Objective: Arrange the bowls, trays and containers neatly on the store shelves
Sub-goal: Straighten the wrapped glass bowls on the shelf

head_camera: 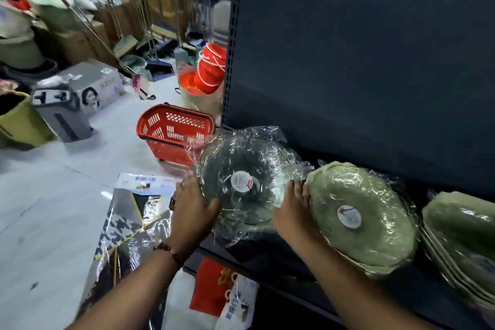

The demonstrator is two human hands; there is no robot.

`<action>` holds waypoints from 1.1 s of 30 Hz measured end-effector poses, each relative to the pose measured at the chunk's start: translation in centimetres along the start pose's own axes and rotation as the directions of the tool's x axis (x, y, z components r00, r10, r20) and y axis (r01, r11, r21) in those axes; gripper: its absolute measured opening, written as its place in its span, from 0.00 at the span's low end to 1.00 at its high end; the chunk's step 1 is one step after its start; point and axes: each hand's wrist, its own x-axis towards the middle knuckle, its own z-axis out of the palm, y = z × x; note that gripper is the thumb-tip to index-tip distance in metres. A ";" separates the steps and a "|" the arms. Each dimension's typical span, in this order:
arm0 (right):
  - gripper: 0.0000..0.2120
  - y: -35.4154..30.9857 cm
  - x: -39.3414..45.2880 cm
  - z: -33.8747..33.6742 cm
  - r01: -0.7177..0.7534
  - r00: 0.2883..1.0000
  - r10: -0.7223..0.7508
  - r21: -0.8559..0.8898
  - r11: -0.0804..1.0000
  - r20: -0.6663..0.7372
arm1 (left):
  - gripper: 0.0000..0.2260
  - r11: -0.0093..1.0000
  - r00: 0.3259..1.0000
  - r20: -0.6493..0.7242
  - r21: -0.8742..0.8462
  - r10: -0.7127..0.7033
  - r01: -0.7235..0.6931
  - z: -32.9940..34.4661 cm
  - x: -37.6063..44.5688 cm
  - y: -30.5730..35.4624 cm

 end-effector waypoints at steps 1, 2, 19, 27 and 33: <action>0.38 0.0 0.0 0.3 0.005 1.000 -0.005 -0.030 1.000 -0.010 | 0.38 1.000 1.000 0.010 0.021 -0.004 0.004 0.3 0.3 -0.3; 0.38 0.0 0.0 0.6 0.006 1.000 -0.007 -0.054 0.999 -0.025 | 0.38 0.999 1.000 0.020 0.048 0.002 -0.003 0.5 0.6 -0.5; 0.36 3.6 -0.8 -1.6 0.181 0.983 -0.181 -0.007 0.983 -0.041 | 0.36 0.821 0.917 -0.019 0.454 0.398 -0.346 -0.3 0.0 3.1; 0.34 13.5 -6.5 -8.6 0.137 0.973 -0.150 -0.083 0.987 -0.173 | 0.30 0.486 0.602 0.324 0.373 0.730 -0.790 7.2 -4.9 16.5; 0.32 24.8 -12.7 -13.6 -0.086 0.957 0.063 -0.067 0.994 -0.284 | 0.30 0.298 0.361 0.457 0.206 0.813 -0.932 14.6 -10.3 26.0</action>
